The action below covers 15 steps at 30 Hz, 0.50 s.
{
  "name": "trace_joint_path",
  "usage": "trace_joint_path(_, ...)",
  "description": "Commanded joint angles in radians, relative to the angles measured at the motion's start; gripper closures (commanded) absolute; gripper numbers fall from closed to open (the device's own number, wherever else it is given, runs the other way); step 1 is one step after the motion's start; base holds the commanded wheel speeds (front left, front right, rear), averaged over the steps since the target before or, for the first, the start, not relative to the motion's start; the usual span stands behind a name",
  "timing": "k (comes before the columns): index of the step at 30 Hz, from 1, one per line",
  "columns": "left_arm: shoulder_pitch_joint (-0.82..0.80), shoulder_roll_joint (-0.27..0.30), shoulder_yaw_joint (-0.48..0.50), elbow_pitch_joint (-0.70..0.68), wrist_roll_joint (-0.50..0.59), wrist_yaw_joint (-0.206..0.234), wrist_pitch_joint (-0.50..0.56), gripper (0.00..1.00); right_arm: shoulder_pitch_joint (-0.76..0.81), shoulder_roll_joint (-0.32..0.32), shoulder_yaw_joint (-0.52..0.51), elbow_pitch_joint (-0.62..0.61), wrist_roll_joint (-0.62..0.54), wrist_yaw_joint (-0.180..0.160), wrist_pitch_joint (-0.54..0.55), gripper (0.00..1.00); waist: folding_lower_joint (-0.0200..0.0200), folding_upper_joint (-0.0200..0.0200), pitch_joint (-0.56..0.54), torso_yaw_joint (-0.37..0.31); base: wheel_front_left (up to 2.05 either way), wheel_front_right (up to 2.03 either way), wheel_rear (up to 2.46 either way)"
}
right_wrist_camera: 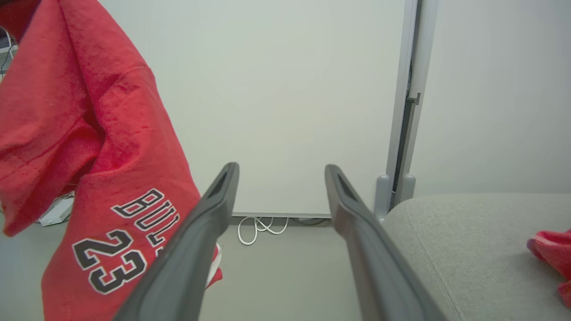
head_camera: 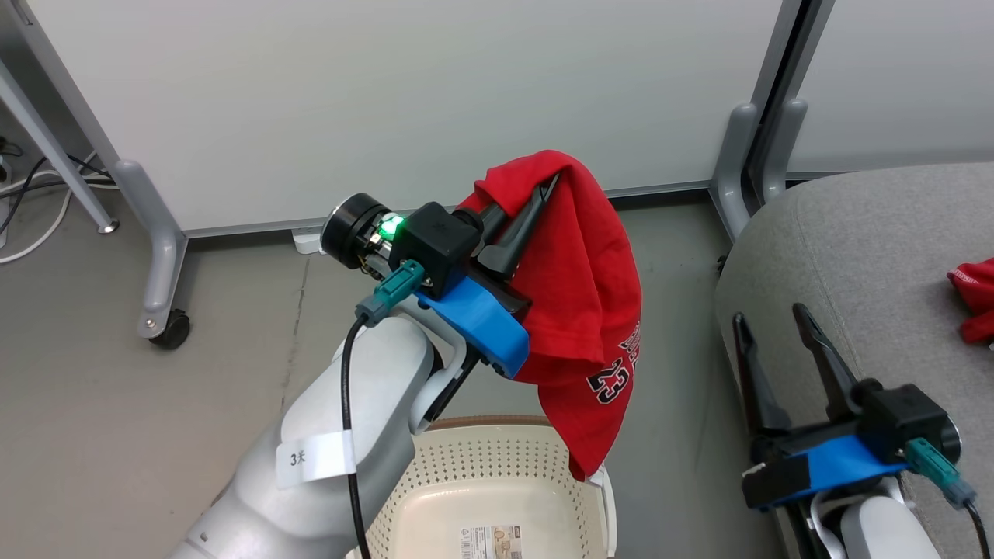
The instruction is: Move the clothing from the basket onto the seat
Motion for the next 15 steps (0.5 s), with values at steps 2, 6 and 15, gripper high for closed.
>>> trace_joint_path(2, -0.003, 0.001, -0.003, -0.006, -0.006, 0.006, -0.005, 1.00, -0.035, -0.021, 0.042, -0.005, -0.005, 0.000, -0.004, 0.00, 0.0001, -0.0001, 0.004, 0.002, 0.00, 0.00, 0.00)
trace_joint_path(6, -0.009, -0.003, -0.007, -0.008, -0.006, 0.008, -0.005, 1.00, -0.080, -0.045, 0.102, 0.000, -0.005, 0.000, -0.004, 0.00, 0.0001, -0.0001, 0.011, 0.004, 0.00, 0.00, 0.00)
trace_joint_path(15, -0.021, -0.012, -0.017, -0.013, -0.006, 0.008, -0.005, 1.00, -0.204, -0.081, 0.234, 0.028, -0.005, 0.000, -0.004, 0.00, 0.0001, -0.0001, 0.026, 0.014, 0.00, 0.00, 0.00)
